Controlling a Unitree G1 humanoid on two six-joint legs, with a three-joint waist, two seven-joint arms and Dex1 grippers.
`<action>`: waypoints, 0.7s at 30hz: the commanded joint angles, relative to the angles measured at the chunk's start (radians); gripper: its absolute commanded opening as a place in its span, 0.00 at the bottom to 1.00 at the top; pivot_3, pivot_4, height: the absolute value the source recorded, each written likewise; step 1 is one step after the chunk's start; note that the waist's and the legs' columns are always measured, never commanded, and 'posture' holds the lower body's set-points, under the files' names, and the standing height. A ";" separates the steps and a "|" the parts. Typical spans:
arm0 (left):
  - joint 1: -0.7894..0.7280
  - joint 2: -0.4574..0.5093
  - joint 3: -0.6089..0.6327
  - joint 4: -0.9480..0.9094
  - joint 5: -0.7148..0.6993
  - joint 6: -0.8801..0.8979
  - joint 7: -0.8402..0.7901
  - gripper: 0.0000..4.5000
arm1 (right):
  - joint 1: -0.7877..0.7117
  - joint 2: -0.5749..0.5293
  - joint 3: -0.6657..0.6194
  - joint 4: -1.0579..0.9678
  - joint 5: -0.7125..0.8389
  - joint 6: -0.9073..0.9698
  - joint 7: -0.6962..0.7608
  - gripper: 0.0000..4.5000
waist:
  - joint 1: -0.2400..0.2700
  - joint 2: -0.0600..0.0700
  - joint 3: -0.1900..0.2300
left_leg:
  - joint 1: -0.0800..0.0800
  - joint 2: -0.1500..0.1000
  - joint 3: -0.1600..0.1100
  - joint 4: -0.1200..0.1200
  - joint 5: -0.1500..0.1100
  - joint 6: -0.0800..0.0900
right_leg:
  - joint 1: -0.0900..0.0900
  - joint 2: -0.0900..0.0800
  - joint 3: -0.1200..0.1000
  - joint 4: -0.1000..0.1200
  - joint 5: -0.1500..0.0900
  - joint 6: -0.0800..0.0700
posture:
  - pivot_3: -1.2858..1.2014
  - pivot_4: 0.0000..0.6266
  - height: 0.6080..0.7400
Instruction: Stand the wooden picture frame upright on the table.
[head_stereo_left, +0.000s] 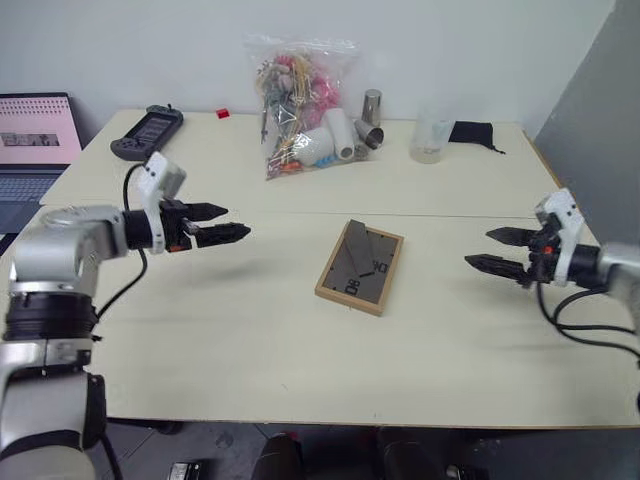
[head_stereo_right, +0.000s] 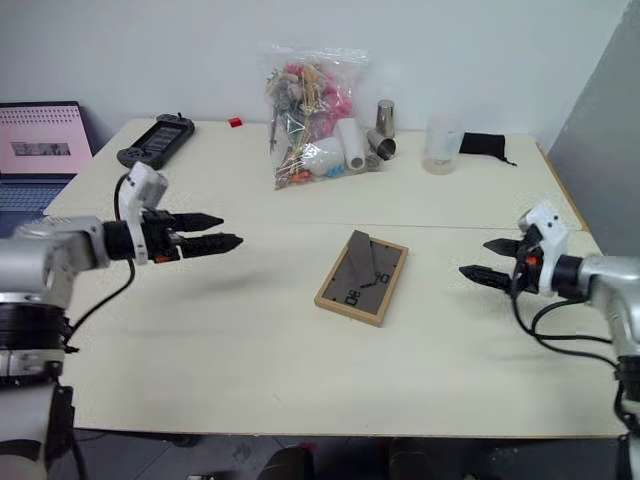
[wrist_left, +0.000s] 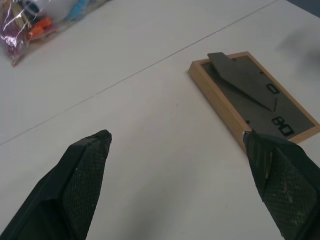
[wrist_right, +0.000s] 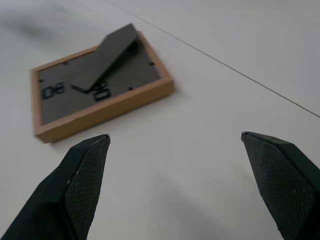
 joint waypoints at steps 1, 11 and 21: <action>-0.020 -0.020 -0.017 0.030 0.031 -0.058 0.003 1.00 | -0.011 0.005 0.012 0.028 -0.019 -0.028 0.000 1.00 | -0.001 0.000 0.000 | 0.000 0.000 0.000 0.000 0.000 0.000 | 0.000 0.000 0.000 0.000 0.000 0.000 | 0.52 0.24 1.00; 0.022 -0.100 -0.037 0.033 0.073 -0.099 0.066 1.00 | 0.028 0.081 0.028 -0.014 -0.074 -0.074 -0.131 1.00 | 0.000 0.000 0.000 | -0.002 0.000 0.000 0.001 0.000 0.000 | -0.002 0.000 0.000 0.001 0.000 -0.001 | 0.52 0.24 1.00; -0.007 -0.338 -0.105 0.135 0.224 -0.337 0.313 0.58 | 0.027 0.253 0.154 -0.049 -0.246 -0.141 -0.368 0.55 | 0.003 0.000 0.000 | -0.001 0.000 0.000 0.002 0.000 0.000 | -0.002 0.000 0.001 0.003 0.000 -0.001 | 0.52 0.24 1.00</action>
